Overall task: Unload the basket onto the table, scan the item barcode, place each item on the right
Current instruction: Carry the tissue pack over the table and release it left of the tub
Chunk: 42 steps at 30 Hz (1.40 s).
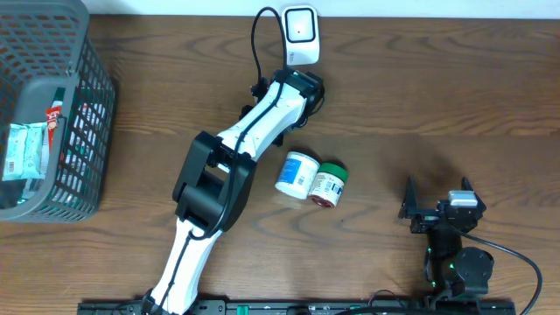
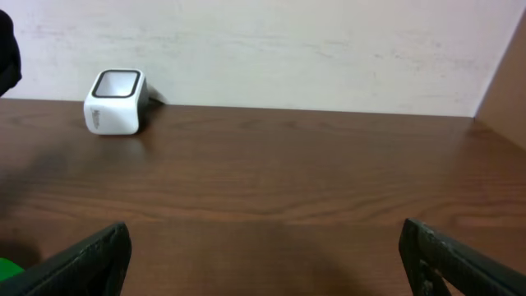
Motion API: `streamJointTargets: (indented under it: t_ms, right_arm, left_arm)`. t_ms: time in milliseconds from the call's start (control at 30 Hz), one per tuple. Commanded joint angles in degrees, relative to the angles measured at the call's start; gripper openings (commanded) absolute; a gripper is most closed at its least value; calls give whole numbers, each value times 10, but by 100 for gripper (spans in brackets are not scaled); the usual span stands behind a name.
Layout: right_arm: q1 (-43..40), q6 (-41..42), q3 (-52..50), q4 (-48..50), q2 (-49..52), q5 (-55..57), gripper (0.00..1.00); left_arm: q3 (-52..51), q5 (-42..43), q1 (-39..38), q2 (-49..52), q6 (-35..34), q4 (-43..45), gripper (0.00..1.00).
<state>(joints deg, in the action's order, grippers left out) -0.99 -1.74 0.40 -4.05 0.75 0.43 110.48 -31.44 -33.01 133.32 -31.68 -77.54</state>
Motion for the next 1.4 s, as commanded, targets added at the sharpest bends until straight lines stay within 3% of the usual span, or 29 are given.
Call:
streamJointTargets:
  t_ms: [0, 167, 333, 433, 467, 600, 867, 1367]
  right_arm:
    - [8, -2, -1, -2, 0, 1, 99]
    - [8, -2, -1, -2, 0, 1, 99]
    - [8, -2, -1, -2, 0, 1, 99]
    - [8, -2, -1, -2, 0, 1, 99]
    - [8, -2, -1, -2, 0, 1, 99]
    - [8, -2, -1, -2, 0, 1, 99]
    - [8, -2, -1, -2, 0, 1, 99]
    - [8, -2, -1, -2, 0, 1, 99]
  left_arm:
    - [-12, 1, 1, -4, 1, -1, 8]
    - [-18, -48, 2, -4, 16, -1, 8]
    - [-20, -21, 0, -4, 16, 3, 9]
    - [-25, -5, 0, -4, 13, 10, 17]
    - [-28, -5, 0, -4, 14, 10, 27]
    - [-31, -5, 0, -4, 14, 12, 36]
    - [-29, -5, 0, -4, 16, 9, 42]
    - [2, 0, 11, -44, 17, 23, 74]
